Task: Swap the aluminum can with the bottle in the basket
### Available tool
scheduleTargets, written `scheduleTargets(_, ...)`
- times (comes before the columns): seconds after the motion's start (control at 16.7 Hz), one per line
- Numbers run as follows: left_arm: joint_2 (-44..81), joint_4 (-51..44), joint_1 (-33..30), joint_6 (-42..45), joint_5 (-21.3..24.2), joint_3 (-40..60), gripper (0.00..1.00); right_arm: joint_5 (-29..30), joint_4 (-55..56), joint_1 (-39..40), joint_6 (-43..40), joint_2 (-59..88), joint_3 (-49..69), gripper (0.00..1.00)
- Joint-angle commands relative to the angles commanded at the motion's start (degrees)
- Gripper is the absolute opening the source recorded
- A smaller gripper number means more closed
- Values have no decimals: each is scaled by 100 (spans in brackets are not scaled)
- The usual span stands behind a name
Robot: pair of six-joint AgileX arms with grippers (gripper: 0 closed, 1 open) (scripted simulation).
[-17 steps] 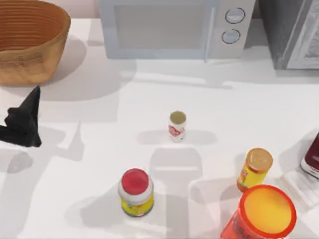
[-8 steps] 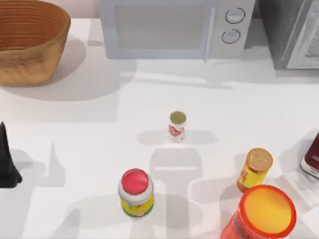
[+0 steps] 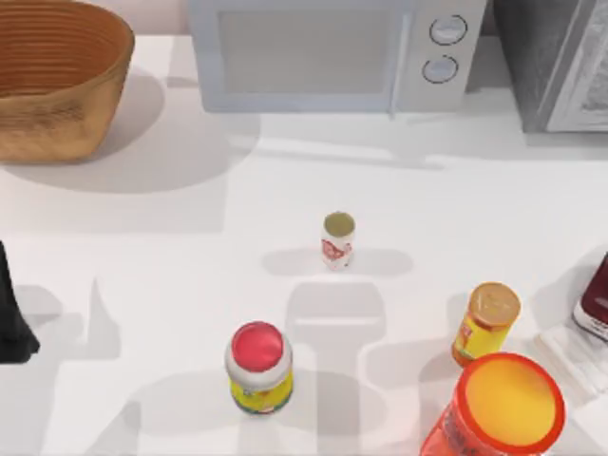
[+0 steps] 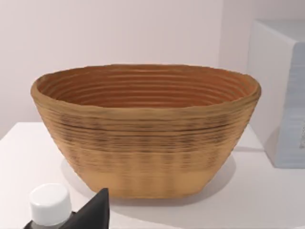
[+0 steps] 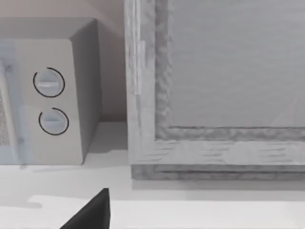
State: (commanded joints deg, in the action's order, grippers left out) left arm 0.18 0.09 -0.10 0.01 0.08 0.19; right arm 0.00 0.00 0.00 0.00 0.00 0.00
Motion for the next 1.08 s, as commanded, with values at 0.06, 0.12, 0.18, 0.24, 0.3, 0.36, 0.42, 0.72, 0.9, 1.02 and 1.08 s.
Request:
scheduleTargets(0.06,7,0,4,2,2,5,100,0,0,0,0,0,0,100)
scheduleTargets(0.12,70,1,37,19,25,42,100,0,0,0,0,0,0,100)
scheduleTargets(0.18,191,-4,95,56,73,106,100,0,0,0,0,0,0,100)
scheduleTargets(0.24,369,-16,173,114,144,192,100,0,0,0,0,0,0,100)
scheduleTargets(0.3,603,-35,273,188,232,294,100,0,0,0,0,0,0,100)
scheduleTargets(0.36,902,-58,395,276,332,416,100,0,0,0,0,0,0,100)
scheduleTargets(0.42,1260,-84,535,377,443,553,100,0,0,0,0,0,0,100)
scheduleTargets(0.72,3284,-229,1360,968,1082,1369,100,0,0,0,0,0,0,100)
scheduleTargets(0.9,4467,-311,1853,1326,1467,1882,100,0,0,0,0,0,0,100)
scheduleTargets(1.02,5167,-359,2147,1540,1695,2191,100,0,0,0,0,0,0,100)
scheduleTargets(1.08,5479,-380,2278,1634,1796,2327,100,0,0,0,0,0,0,100)
